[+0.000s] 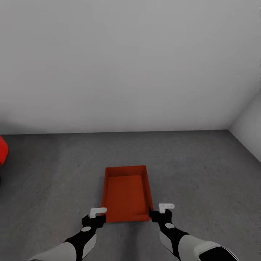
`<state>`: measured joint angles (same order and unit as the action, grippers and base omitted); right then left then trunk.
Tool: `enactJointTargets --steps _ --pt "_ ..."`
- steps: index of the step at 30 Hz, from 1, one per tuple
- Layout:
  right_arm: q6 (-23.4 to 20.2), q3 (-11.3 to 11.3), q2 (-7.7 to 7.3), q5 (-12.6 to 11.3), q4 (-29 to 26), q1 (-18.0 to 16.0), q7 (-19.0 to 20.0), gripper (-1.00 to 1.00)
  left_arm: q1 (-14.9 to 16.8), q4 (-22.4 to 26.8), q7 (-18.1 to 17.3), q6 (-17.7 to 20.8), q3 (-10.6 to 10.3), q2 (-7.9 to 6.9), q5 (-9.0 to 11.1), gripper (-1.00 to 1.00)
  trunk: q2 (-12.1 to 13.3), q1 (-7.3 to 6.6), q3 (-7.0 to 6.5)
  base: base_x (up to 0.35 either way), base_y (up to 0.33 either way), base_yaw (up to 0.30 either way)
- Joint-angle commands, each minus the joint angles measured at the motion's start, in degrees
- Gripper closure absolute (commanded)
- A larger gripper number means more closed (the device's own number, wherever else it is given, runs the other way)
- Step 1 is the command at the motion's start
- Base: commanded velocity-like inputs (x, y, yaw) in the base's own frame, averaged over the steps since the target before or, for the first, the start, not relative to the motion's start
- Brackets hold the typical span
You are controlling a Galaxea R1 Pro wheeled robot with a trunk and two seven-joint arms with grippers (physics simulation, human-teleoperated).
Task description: Move the two storage containers from the living room to the garage. In the garage, place one container on the floor and stack the other container on top of it (either order is fine).
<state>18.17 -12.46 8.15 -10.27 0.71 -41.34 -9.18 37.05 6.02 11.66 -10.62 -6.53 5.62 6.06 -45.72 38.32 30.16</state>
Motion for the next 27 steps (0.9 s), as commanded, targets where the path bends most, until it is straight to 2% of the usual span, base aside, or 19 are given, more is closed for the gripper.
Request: enactJointTargets --steps 1,27 --pt "0.2 -0.5 0.02 -0.5 0.1 0.0 -0.1 -1.00 0.0 -0.1 0.2 -0.2 -0.5 0.00 0.6 -1.00 -0.1 -0.03 0.05 -0.344 0.000 0.000" --pt "0.3 -0.5 0.02 -0.5 0.1 0.0 -0.1 -1.00 0.0 0.0 0.2 -0.2 -0.5 -0.09 0.5 -1.00 -0.1 -0.03 0.05 -0.346 0.000 0.000"
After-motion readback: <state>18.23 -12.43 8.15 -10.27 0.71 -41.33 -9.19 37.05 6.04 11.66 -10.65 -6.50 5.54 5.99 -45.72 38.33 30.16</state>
